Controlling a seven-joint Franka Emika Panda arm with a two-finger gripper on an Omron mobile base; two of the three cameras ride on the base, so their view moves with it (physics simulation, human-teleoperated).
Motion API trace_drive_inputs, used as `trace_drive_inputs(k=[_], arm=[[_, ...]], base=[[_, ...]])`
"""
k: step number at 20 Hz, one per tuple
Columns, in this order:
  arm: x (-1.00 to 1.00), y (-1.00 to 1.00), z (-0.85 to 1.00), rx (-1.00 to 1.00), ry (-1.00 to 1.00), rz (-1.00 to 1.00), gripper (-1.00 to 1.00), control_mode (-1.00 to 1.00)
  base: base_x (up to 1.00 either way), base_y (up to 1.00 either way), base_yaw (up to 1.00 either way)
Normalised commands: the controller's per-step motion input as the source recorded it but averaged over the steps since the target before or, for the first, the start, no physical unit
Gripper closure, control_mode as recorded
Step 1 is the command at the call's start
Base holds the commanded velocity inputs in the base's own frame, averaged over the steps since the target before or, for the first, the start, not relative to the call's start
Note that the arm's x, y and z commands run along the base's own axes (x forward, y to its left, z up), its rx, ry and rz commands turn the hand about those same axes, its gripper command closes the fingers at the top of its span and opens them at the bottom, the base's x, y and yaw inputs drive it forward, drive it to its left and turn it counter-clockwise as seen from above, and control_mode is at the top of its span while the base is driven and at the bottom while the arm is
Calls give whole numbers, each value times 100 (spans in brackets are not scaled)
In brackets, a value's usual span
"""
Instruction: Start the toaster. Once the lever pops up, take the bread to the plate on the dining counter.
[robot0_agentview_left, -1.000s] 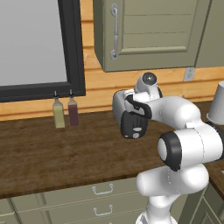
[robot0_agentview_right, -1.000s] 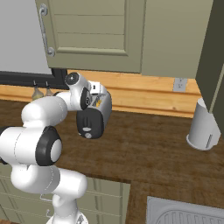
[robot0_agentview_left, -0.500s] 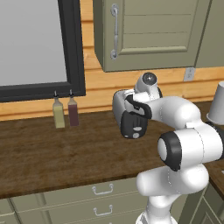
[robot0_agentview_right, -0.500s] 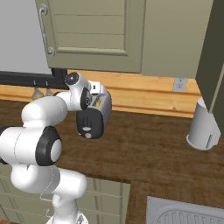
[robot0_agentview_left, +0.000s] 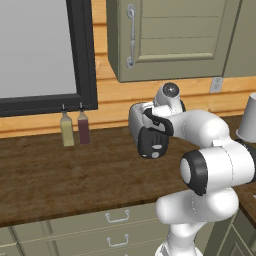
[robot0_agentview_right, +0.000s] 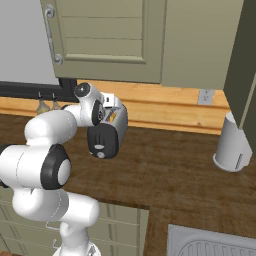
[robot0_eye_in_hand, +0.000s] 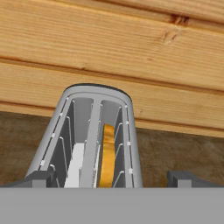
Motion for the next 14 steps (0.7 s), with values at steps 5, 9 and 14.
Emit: trace_drive_inputs(k=[5,9,14], arm=[[0,0,0,0,0,0,-100,-100],[0,0,0,0,0,0,-100,-100],[0,0,0,0,0,0,-100,-100]], base=[[0,0,0],[0,0,0],[0,0,0]])
